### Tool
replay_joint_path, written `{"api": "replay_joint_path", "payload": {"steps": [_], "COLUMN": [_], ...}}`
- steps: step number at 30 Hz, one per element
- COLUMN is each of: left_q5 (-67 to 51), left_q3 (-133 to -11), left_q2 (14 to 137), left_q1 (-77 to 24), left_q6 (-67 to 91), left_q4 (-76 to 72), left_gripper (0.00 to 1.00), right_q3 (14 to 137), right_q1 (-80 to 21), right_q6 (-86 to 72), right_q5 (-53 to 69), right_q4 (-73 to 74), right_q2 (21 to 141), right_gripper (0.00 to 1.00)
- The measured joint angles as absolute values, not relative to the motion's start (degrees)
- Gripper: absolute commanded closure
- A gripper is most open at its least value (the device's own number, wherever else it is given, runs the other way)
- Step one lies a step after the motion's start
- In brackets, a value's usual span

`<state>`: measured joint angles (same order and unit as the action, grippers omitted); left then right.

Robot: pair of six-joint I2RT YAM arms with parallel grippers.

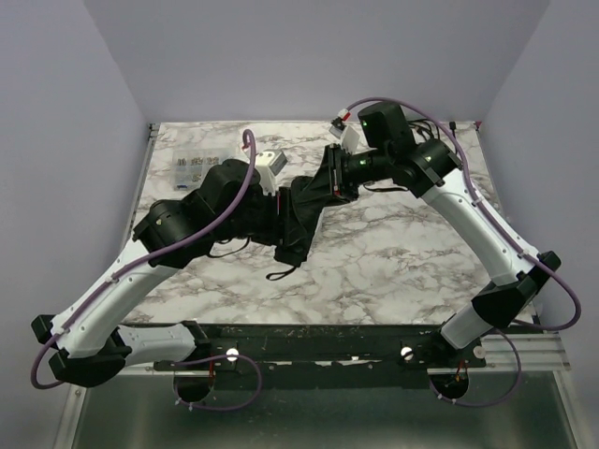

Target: Open the umbrella

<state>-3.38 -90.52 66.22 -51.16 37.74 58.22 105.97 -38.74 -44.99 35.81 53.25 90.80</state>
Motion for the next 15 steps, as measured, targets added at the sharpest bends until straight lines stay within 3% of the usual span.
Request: {"api": "replay_joint_path", "payload": {"steps": [2,6,15], "left_q5": [-2.5,-0.4,-5.4], "left_q3": [-90.1,-88.6,-81.5], "left_q2": [65.2,61.4,44.6], "left_q1": [-51.2,-51.4,-41.2], "left_q6": [37.5,37.3,39.0], "left_q4": [58.2,57.8,51.8], "left_gripper": [0.19,0.04,0.01], "right_q3": [105.9,105.3,102.9], "right_q1": [-38.7,-38.7,-38.7], "right_q6": [-45.1,-45.4,-48.9], "right_q5": [36.3,36.9,41.3], "right_q4": [52.9,50.2,35.5], "right_q2": [90.8,90.8,89.6], "right_gripper": [0.99,0.99,0.99]}}
